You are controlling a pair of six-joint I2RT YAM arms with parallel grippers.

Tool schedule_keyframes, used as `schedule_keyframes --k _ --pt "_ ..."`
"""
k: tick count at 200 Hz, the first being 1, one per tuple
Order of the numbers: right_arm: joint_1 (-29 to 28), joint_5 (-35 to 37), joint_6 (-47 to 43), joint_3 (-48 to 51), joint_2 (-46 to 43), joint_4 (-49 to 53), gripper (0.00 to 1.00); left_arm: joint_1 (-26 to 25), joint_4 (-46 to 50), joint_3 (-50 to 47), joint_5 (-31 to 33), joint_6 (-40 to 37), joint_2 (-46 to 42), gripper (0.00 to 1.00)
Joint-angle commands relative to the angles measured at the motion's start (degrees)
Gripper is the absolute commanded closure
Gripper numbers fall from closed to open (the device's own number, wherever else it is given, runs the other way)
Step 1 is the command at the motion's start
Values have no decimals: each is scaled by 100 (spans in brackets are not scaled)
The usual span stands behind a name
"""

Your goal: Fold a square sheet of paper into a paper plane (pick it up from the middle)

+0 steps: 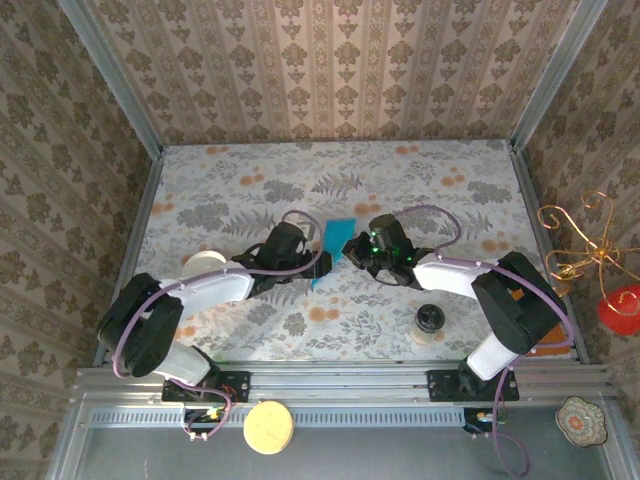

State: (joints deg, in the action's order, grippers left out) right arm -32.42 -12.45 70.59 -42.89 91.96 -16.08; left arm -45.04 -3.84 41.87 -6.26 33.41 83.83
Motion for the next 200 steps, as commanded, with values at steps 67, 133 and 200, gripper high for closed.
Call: schedule_keyframes --k 67,133,200 --pt "260 -372 460 116 -222 236 97 -910 -1076 -126 1596 -2926 503 39" --pt "359 -539 588 124 -223 213 96 -1044 -1839 -183 1770 -3710 1048 44" --pt "395 -660 614 89 -171 312 95 -1045 -2408 -463 1856 -3853 1179 57"
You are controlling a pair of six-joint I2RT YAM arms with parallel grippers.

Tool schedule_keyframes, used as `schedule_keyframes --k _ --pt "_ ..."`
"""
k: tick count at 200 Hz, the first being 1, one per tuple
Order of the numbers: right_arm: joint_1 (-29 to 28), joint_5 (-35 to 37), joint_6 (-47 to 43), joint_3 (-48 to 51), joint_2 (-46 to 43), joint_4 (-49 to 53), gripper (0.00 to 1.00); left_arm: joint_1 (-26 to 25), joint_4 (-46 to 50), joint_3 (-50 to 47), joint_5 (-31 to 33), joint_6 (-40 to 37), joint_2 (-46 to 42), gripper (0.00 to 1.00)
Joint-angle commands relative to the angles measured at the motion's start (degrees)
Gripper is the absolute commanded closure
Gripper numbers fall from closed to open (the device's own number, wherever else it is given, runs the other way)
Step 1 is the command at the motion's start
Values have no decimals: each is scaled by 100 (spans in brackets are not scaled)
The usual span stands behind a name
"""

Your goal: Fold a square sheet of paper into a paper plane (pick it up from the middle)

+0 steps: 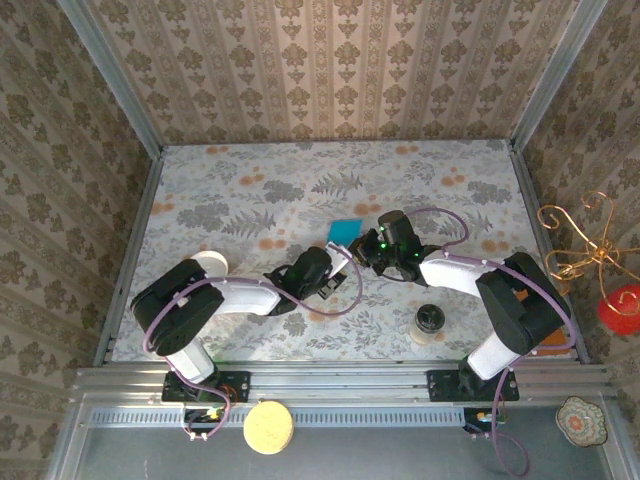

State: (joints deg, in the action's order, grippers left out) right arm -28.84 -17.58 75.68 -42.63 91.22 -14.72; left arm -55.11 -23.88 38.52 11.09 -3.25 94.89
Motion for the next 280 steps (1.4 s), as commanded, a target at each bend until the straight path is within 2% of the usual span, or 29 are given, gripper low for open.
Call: schedule_keyframes --k 1,70,88,105,142,163,213,244,280 --pt "36 -148 105 62 -96 178 95 -41 -410 -132 121 -186 73 57" --pt "45 -158 122 80 -131 247 94 -39 -577 -216 25 -260 218 71" --pt "54 -158 109 75 -135 304 90 -43 -620 -240 -1 -256 240 75" --pt "71 -162 75 62 -161 392 81 -43 -636 -249 -36 -252 249 79" --pt "206 -70 -230 28 -342 749 47 -12 -627 -255 -179 -166 262 86" --pt "329 53 -581 -17 -503 1078 38 42 -609 -266 -406 -42 267 88" --pt "655 289 -899 232 -753 1376 36 206 -508 -192 -1218 284 393 90" --pt "713 402 -1054 271 -849 1523 35 405 -486 -122 -1812 557 494 91" --pt "755 518 -1205 297 -943 1648 33 616 -406 -67 -2221 887 479 92"
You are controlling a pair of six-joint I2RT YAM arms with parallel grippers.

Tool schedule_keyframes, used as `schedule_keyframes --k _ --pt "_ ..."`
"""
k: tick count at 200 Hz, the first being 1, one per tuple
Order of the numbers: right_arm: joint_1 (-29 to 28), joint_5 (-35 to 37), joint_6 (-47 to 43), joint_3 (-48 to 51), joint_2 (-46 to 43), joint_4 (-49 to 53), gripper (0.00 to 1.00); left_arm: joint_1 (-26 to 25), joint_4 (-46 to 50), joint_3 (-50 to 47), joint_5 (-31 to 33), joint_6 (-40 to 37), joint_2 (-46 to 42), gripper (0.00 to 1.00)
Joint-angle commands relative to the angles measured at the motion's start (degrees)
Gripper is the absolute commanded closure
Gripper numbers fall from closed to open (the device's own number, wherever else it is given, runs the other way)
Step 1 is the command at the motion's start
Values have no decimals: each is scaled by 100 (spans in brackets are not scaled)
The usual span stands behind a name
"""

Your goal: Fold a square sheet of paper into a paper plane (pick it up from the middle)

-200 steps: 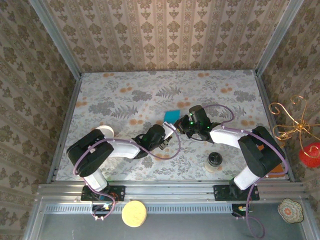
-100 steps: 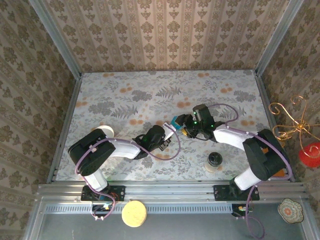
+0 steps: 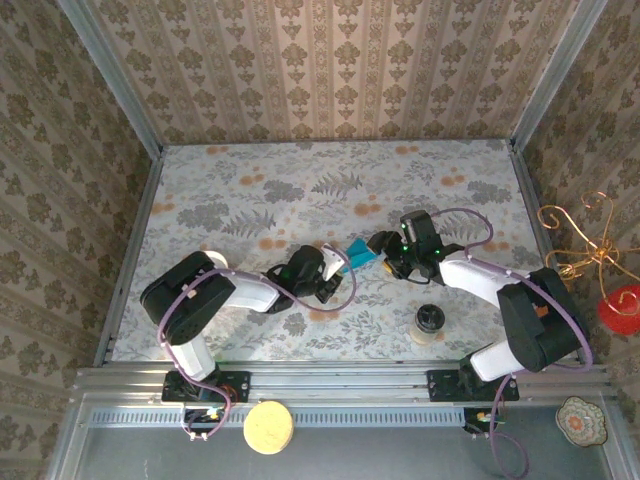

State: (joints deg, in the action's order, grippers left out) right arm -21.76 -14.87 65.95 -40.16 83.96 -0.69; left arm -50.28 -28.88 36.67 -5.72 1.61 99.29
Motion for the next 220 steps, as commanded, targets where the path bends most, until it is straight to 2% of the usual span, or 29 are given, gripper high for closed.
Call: schedule_keyframes --k 1,41,91,134,220 --pt "48 252 -237 51 -220 249 33 137 98 125 -551 415 35 92" --pt "90 288 -538 61 -232 258 32 354 765 462 -1007 923 -41 93" --pt "102 -22 -1465 -31 -6 135 29 579 1648 1092 -1760 1714 191 93" --pt "102 -147 -1990 -179 235 261 27 703 2297 1614 -2090 2085 431 94" --pt "-54 -402 -2422 -636 925 375 30 937 2581 2088 -2758 2709 928 93"
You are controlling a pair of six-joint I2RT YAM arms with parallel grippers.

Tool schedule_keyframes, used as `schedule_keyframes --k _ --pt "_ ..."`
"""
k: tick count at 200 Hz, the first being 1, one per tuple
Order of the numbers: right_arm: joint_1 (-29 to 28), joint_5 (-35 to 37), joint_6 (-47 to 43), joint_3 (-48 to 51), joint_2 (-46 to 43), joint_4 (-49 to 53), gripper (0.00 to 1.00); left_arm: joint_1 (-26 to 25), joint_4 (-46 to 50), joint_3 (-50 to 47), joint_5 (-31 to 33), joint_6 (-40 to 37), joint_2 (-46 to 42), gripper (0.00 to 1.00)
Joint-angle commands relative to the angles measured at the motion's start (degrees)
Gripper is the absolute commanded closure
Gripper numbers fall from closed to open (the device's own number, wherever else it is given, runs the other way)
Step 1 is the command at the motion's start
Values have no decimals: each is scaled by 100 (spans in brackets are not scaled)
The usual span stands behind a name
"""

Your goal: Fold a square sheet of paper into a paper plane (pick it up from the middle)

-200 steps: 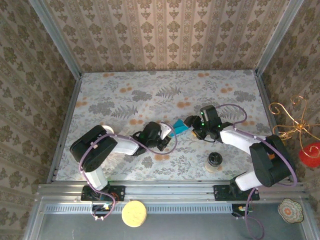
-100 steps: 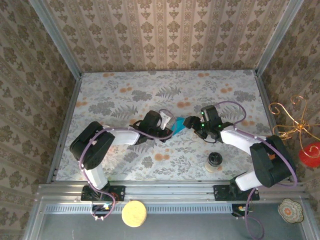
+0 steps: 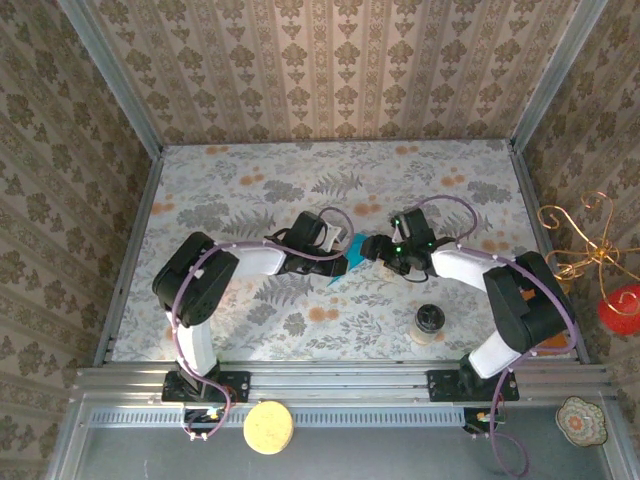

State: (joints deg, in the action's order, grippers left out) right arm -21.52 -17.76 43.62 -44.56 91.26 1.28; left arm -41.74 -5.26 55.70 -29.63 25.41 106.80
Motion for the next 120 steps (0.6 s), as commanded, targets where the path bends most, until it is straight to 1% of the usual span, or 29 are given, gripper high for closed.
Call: schedule_keyframes --k 1,33,102,105,120 --pt "-79 -114 -187 -200 206 175 30 84 218 181 -372 331 179 93" --pt "-104 -114 -160 -279 355 142 30 148 166 230 -539 519 294 93" --pt "-125 -51 -222 -500 693 240 32 240 -31 178 -685 718 384 92" --pt "-126 -36 -222 -516 709 249 32 244 -41 178 -835 726 391 92" --pt "-130 73 -222 -598 789 324 32 245 -63 178 -913 737 428 92"
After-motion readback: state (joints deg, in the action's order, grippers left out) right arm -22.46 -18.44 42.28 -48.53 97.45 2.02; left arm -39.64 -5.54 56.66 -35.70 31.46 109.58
